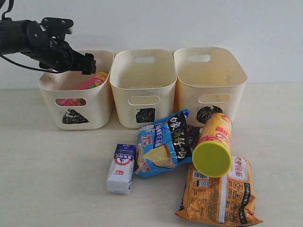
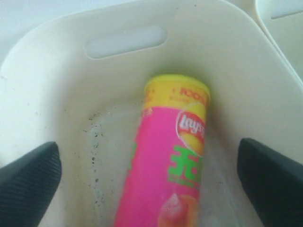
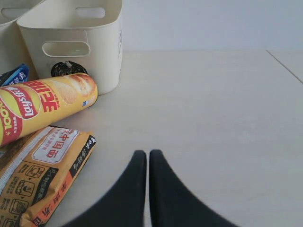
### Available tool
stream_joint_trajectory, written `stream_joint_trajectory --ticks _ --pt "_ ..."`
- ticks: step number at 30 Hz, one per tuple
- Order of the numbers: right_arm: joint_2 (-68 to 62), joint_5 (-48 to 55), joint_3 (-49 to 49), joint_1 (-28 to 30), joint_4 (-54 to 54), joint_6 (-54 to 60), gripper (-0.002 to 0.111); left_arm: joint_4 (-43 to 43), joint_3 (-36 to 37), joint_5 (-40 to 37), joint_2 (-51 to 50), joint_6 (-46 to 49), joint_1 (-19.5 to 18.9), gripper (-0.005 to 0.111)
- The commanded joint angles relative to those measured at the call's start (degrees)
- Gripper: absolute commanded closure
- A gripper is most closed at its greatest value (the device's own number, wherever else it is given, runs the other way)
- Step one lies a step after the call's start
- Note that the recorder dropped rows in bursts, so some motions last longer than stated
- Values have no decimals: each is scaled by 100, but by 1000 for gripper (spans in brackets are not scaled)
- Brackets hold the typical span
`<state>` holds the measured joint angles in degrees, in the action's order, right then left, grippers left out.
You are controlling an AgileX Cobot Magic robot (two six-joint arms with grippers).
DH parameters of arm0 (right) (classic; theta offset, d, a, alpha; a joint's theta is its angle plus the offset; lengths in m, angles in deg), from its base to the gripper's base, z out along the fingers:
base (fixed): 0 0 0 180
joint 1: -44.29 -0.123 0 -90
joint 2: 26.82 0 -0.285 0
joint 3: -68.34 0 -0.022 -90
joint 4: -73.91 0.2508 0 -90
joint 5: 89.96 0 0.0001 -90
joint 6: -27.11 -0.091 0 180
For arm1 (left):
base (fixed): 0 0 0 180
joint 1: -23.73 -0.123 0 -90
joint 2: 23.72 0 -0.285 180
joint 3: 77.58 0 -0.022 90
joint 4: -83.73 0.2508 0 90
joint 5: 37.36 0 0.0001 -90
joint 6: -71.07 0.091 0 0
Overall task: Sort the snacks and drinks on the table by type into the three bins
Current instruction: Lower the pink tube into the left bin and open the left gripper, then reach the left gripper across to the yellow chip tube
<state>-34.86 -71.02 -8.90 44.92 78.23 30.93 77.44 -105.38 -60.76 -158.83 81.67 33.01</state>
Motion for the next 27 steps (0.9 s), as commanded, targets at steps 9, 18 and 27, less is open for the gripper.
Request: stream_joint_trajectory --ticks 9,18,27 --pt "26 -48 2 45 -29 -3 108 10 -38 -725 682 751 -7 79" --pt "26 -48 2 45 -29 -3 108 10 36 -2373 1545 1011 6 102" --pt "26 -48 2 45 -29 -3 108 -15 1458 -1915 2494 1359 1073 102"
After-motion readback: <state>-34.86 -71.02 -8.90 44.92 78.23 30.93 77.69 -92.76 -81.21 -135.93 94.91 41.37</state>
